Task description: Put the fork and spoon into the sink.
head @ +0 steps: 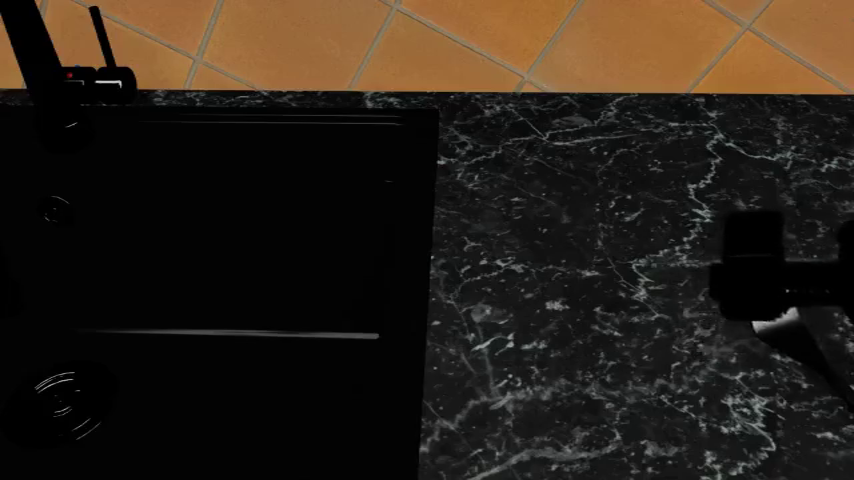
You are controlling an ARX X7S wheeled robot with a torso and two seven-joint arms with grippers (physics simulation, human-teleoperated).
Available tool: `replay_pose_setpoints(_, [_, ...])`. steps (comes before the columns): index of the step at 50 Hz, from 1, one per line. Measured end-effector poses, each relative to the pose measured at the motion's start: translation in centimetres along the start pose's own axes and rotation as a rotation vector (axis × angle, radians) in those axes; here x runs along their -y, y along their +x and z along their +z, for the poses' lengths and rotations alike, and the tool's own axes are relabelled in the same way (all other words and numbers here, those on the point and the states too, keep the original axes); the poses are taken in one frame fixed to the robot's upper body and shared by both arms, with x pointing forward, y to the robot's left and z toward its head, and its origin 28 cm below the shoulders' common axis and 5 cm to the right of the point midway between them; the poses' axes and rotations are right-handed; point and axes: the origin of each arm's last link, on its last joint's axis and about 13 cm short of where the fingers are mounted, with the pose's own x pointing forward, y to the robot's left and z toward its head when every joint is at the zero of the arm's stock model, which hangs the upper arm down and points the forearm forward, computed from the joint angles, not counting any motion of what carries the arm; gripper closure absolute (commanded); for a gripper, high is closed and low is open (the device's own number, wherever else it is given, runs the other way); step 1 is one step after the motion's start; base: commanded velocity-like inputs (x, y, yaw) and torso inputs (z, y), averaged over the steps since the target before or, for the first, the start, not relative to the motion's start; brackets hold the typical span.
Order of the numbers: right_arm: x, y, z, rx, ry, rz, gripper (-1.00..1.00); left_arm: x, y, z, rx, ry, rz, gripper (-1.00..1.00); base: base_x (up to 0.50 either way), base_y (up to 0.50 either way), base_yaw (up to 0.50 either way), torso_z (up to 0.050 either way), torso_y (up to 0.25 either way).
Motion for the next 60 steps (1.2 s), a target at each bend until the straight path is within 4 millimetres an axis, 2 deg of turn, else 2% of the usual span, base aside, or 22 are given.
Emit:
replay_pose_setpoints(14, [0.4,1.2,-0.8,-0.056,0.010,-0.013,-1.00,0.0,0.0,-0.1,-0.001,0.002,0.000,-1.00,0.00,0.00,0.00,0.000,0.000])
replay_pose_setpoints(60, [0.1,2.8,-4.4,-0.179,0.047,-0.007,-1.00,-0.1,-0.2,0.0,-0.001,0.005,-0.001,-1.00,0.00,0.00,0.00,0.000,0.000])
